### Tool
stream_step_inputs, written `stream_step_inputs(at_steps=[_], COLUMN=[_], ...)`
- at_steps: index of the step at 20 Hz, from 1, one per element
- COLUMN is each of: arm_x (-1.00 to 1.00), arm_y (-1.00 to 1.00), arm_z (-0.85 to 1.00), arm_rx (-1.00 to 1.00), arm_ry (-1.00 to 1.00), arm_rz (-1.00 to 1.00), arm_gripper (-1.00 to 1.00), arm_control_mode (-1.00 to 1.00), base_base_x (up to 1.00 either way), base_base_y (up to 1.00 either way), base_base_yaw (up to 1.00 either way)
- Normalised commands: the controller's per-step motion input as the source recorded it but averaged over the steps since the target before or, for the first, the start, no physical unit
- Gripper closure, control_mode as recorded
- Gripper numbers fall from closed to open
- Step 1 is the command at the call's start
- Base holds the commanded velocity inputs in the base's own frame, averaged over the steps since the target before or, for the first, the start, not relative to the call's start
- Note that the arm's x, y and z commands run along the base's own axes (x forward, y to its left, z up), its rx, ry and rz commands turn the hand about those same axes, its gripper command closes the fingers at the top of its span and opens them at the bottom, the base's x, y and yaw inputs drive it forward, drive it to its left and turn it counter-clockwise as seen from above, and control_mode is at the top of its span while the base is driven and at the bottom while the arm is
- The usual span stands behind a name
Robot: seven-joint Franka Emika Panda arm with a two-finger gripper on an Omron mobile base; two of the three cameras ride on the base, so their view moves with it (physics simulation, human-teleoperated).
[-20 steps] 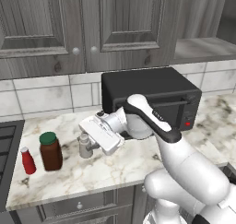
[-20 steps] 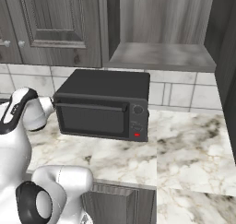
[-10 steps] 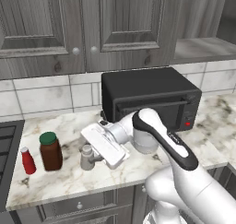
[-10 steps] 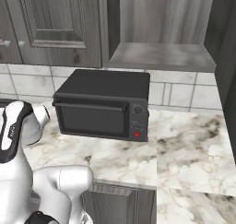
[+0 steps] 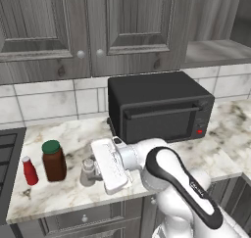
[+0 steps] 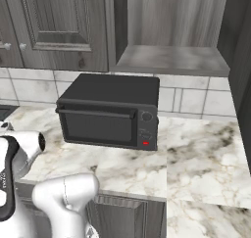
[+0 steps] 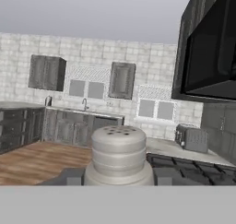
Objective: Collect the paprika, ketchup, and shaker from the cabinet and place them next to the stove.
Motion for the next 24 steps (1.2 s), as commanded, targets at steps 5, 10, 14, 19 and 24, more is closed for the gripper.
stream_step_inputs(at_steps=[5,10,14,19,24], arm_x=[-0.45,-0.48,-0.51,-0.26,0.00], arm_y=[0.30,0.36,0.36,0.45,0.49], arm_z=[0.00,0.00,0.00,-0.03,-0.16], arm_rx=[0.05,0.02,0.01,0.00,0.00], arm_ry=[0.02,0.00,0.00,0.00,0.00], arm_rz=[-0.49,-0.51,-0.52,-0.53,-0.50], arm_gripper=[1.00,1.00,1.00,1.00,1.00], arm_control_mode=[-1.00,-1.00,-1.00,-1.00,-1.00], base_base_x=[0.00,0.00,0.00,0.00,0.00], base_base_y=[0.00,0.00,0.00,0.00,0.00], base_base_yaw=[0.00,0.00,0.00,0.00,0.00])
